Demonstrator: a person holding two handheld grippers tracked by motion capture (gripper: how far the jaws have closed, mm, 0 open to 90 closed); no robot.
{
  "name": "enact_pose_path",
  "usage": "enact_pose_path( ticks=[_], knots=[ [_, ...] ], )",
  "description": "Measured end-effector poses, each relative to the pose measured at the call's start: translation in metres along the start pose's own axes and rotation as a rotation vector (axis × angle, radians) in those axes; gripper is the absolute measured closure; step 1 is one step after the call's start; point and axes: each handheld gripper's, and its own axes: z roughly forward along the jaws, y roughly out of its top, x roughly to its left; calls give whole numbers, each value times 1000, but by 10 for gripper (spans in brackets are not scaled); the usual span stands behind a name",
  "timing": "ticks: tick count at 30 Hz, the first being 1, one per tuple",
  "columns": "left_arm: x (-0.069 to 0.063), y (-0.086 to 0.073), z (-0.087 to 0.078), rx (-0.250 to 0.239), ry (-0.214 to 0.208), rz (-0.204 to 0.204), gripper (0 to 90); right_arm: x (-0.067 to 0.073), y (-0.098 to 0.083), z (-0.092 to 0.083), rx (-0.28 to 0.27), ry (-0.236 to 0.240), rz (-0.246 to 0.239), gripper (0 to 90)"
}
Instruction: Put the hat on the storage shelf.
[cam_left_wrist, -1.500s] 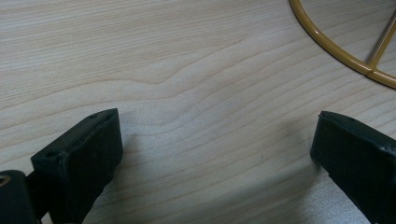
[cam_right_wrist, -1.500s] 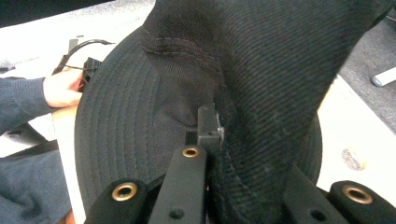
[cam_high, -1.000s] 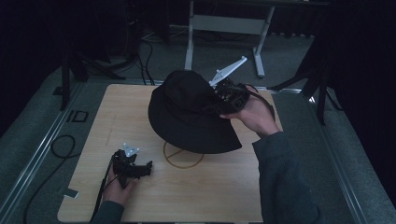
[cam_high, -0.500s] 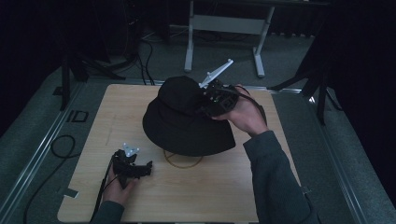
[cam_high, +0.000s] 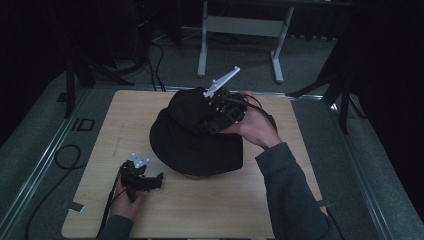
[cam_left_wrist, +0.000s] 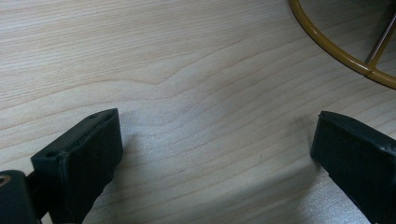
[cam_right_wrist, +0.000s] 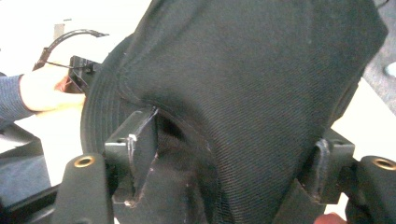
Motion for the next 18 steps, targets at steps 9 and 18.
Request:
enact_pose_path(
  ticks=[9, 18],
  knots=[
    [0, 0, 0, 0, 0, 1, 26, -3, -7, -13, -79, -63, 20, 122],
    [0, 0, 0, 0, 0, 1, 26, -9, -21, -25, -96, -69, 36, 115]
  ],
)
